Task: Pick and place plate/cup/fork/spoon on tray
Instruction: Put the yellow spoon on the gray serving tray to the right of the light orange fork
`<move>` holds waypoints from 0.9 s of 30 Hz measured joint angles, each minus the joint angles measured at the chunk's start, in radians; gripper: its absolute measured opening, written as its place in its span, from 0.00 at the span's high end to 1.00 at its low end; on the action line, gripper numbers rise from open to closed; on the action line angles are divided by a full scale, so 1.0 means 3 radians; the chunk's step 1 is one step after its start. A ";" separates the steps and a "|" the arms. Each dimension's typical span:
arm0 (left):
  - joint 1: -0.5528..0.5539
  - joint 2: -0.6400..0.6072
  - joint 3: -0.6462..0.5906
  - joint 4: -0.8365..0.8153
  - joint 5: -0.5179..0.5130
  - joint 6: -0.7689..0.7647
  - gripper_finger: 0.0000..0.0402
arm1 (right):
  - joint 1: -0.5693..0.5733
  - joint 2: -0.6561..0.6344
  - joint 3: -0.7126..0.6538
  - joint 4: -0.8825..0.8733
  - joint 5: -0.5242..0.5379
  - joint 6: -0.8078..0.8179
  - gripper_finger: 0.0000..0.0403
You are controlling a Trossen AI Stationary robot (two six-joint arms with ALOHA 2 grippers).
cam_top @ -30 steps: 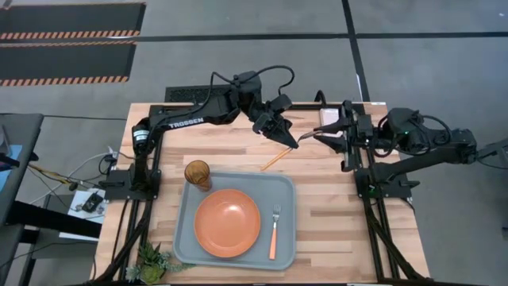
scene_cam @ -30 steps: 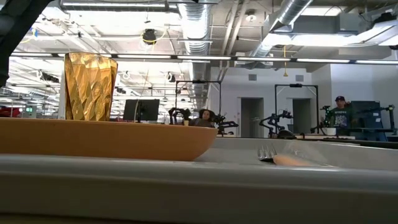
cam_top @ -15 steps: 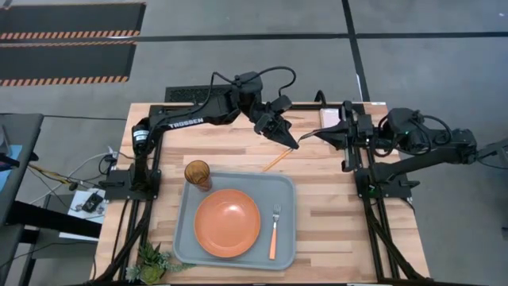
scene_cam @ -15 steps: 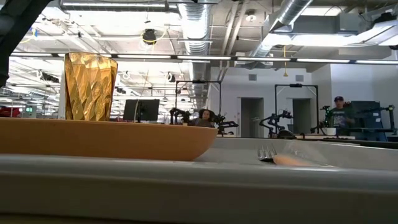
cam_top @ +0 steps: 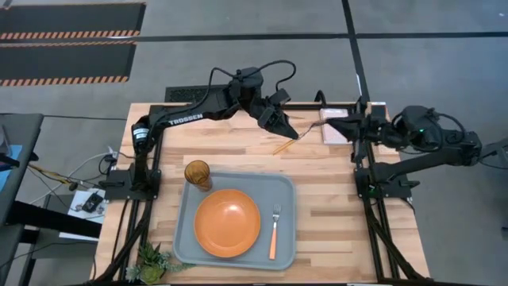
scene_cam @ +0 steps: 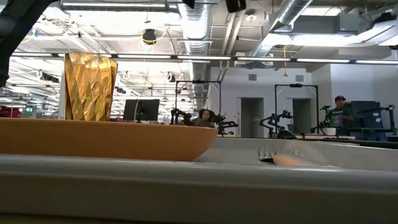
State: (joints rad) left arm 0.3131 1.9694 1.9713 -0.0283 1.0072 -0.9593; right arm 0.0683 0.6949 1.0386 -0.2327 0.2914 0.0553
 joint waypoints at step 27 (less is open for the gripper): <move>0.1150 -0.0834 0.0000 -0.1681 -0.0023 0.1395 0.64 | 0.0072 0.1688 -0.0640 -0.0332 -0.1811 0.2122 0.99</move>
State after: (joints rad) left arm 0.6583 1.7193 1.9713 -0.5326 1.0004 -0.5407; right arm 0.0898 1.2012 0.8467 -0.3324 -0.2519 0.6919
